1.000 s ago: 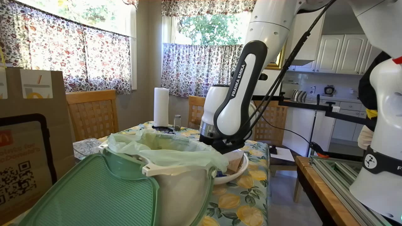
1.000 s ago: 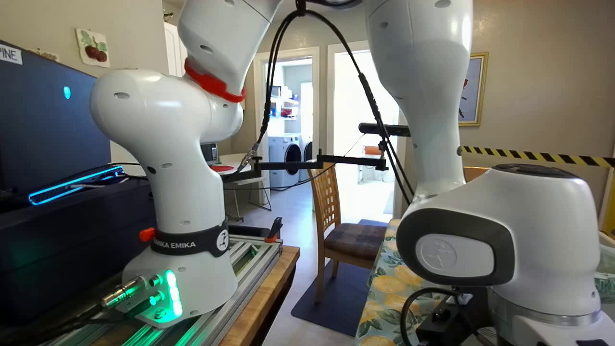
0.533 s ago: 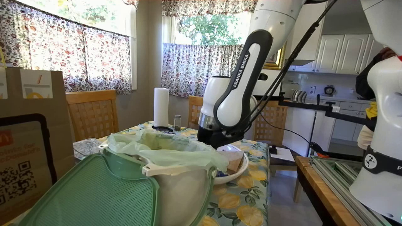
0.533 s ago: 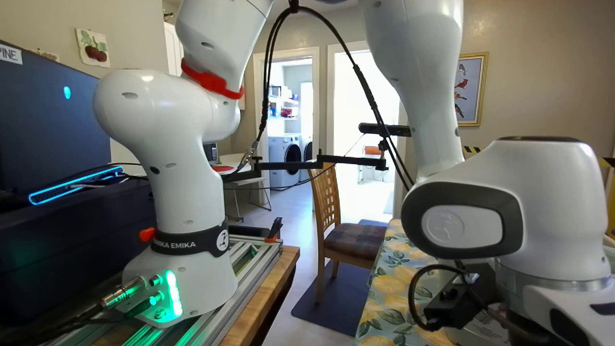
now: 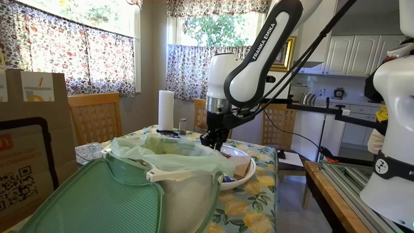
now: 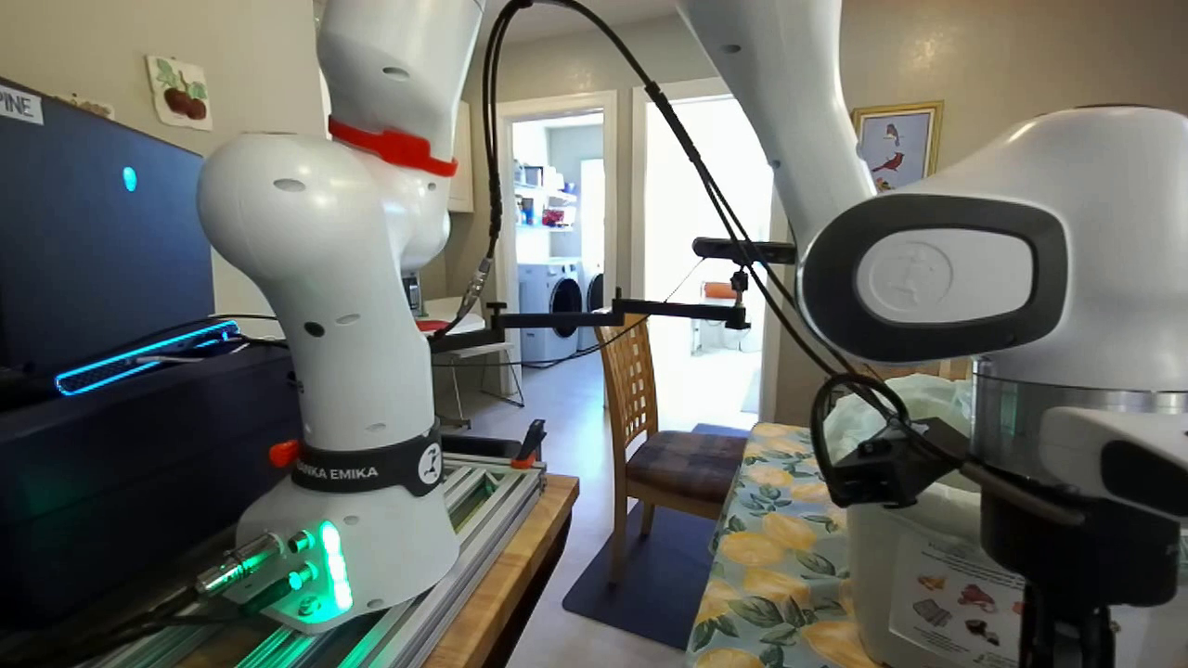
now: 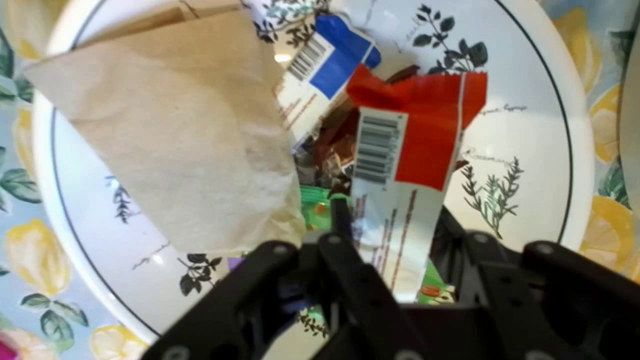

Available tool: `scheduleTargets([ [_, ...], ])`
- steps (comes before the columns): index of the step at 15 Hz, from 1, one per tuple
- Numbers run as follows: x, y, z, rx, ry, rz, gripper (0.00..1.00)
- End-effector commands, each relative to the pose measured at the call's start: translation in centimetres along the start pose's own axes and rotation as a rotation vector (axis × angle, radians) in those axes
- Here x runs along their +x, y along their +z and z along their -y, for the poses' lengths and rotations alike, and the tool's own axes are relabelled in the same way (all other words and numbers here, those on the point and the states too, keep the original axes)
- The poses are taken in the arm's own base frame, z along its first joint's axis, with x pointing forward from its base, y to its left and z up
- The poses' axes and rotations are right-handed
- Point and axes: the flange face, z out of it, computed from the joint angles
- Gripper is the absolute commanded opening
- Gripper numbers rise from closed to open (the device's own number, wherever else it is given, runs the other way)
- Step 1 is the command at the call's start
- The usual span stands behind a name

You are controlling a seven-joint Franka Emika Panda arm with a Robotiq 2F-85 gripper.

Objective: Put some of the contents of the white plate into the bin

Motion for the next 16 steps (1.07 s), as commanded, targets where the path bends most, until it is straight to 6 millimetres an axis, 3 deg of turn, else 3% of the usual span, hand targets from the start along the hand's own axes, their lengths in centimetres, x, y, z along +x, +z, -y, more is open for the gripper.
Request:
scheduleTargets([
  [1,-1.0,-1.6,-1.2,-0.052,-0.013,0.046,0.16],
  [4,-0.7,-4.2,-0.7,-0.065,-0.056,-0.003,0.16],
  [11,-0.8,-13.1,3.5,0.094,-0.167,-0.221,0.16],
  [16,-2.7,-15.8,7.2,0.301,-0.152,-0.262,0.16],
])
